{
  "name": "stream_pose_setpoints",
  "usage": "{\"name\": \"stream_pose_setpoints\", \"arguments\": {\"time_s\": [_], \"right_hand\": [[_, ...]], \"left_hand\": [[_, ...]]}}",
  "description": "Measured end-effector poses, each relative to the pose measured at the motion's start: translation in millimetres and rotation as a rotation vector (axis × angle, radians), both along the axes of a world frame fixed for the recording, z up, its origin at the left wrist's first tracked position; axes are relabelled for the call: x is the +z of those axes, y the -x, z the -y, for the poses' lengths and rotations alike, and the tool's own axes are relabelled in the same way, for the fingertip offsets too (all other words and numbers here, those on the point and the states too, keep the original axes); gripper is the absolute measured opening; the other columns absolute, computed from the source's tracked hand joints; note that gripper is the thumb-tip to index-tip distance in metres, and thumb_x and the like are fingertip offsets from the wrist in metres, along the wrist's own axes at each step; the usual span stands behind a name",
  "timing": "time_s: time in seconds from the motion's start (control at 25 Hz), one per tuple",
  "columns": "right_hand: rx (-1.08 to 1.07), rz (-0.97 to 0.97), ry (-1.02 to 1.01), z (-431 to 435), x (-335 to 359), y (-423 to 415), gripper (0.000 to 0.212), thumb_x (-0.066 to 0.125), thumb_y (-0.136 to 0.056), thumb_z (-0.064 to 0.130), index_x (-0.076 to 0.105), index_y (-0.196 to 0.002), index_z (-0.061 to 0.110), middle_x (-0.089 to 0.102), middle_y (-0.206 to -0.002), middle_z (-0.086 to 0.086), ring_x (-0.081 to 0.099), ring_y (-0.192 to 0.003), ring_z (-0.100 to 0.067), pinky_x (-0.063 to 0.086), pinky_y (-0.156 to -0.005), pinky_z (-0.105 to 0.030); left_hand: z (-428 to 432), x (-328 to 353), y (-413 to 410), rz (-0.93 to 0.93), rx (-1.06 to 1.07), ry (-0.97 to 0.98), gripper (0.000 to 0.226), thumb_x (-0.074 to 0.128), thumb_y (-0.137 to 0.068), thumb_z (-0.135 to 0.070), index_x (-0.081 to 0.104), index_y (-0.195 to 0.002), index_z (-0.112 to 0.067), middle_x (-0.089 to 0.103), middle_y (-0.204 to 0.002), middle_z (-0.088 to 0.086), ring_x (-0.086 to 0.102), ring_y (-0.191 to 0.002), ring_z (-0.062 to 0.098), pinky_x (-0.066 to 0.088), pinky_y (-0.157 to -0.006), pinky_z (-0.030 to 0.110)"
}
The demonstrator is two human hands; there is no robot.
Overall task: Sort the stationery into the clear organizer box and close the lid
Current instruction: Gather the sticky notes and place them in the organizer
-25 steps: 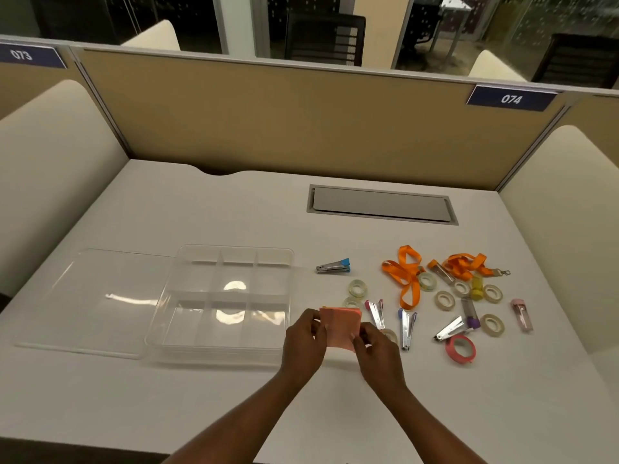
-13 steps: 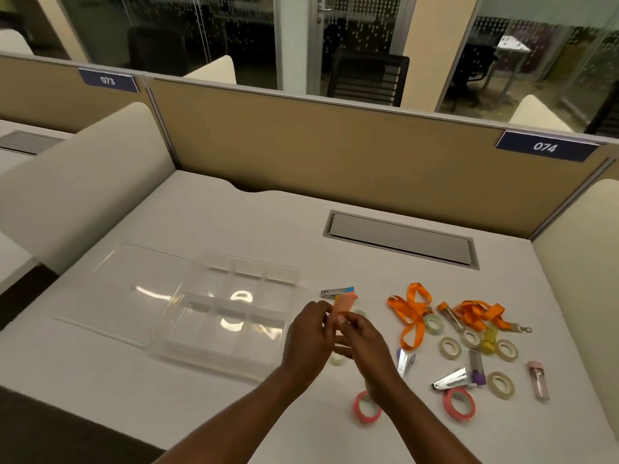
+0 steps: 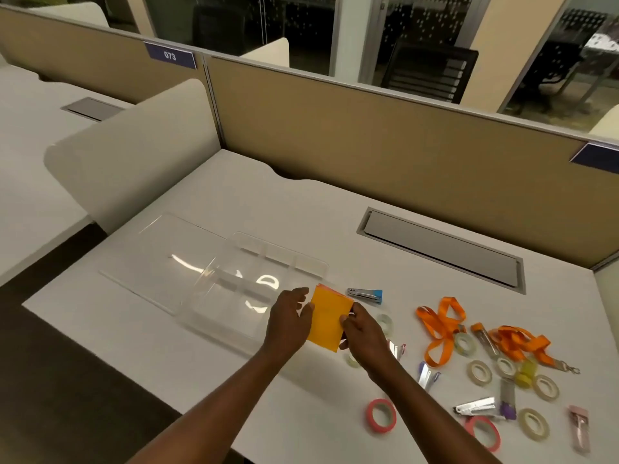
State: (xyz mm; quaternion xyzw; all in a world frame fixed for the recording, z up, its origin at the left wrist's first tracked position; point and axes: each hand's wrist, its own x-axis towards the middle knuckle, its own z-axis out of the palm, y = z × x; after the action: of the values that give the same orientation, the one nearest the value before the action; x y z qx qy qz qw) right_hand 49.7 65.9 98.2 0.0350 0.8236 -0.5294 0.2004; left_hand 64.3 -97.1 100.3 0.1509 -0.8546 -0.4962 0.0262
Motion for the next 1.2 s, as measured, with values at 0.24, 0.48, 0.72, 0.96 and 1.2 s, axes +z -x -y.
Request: {"name": "stream_pose_setpoints", "arguments": {"time_s": [0.24, 0.48, 0.72, 0.96, 1.2], "right_hand": [[0.029, 0.089, -0.174, 57.2, -23.1, 9.8, 0.028, 0.050, -0.102, 0.024, 0.048, -0.128, 0.014, 0.062, -0.118, -0.013, 0.068, -0.091, -0.028, 0.059, -0.069, -0.030], [-0.115, 0.127, -0.355, 102.6, -46.9, 9.0, 0.009, 0.059, -0.094, 0.018, 0.059, -0.102, 0.014, 0.067, -0.101, -0.009, 0.069, -0.087, -0.026, 0.061, -0.080, -0.043], [-0.099, -0.012, -0.544, 115.4, -54.5, 5.3, 0.014, 0.056, -0.096, 0.023, 0.061, -0.099, 0.011, 0.068, -0.100, -0.009, 0.059, -0.083, -0.019, 0.050, -0.074, -0.032], [-0.066, -0.099, -0.639, 119.6, -53.4, -0.6, 0.037, 0.058, -0.095, 0.040, 0.048, -0.124, 0.019, 0.057, -0.114, -0.005, 0.062, -0.101, -0.024, 0.050, -0.079, -0.034], [0.111, -0.309, -0.910, 121.0, -58.5, -11.1, 0.054, 0.067, -0.087, 0.037, 0.049, -0.137, 0.023, 0.056, -0.126, -0.006, 0.058, -0.109, -0.028, 0.050, -0.081, -0.038]], "left_hand": [[74.2, -11.3, 37.2, 0.302, -0.139, 0.019, 0.007, 0.067, -0.088, -0.015, 0.062, -0.091, -0.013, 0.067, -0.093, 0.007, 0.064, -0.081, 0.018, 0.055, -0.067, 0.026], [101.0, -40.7, 46.3, 0.330, -0.247, 0.288, 0.015, 0.064, -0.083, -0.007, 0.057, -0.071, -0.011, 0.059, -0.071, 0.005, 0.060, -0.068, 0.019, 0.052, -0.062, 0.028], [98.6, -62.1, 48.2, 0.277, -0.312, 0.428, 0.014, 0.057, -0.085, -0.010, 0.053, -0.073, -0.017, 0.065, -0.079, 0.005, 0.060, -0.073, 0.020, 0.040, -0.061, 0.025], [93.7, -65.6, 54.7, 0.235, -0.295, 0.510, 0.012, 0.053, -0.085, -0.011, 0.064, -0.085, -0.014, 0.069, -0.086, 0.005, 0.067, -0.079, 0.023, 0.042, -0.062, 0.027], [82.8, -70.0, 59.1, 0.245, -0.352, 0.596, 0.015, 0.050, -0.089, -0.012, 0.064, -0.095, -0.011, 0.068, -0.099, 0.008, 0.067, -0.090, 0.025, 0.041, -0.067, 0.027]]}}
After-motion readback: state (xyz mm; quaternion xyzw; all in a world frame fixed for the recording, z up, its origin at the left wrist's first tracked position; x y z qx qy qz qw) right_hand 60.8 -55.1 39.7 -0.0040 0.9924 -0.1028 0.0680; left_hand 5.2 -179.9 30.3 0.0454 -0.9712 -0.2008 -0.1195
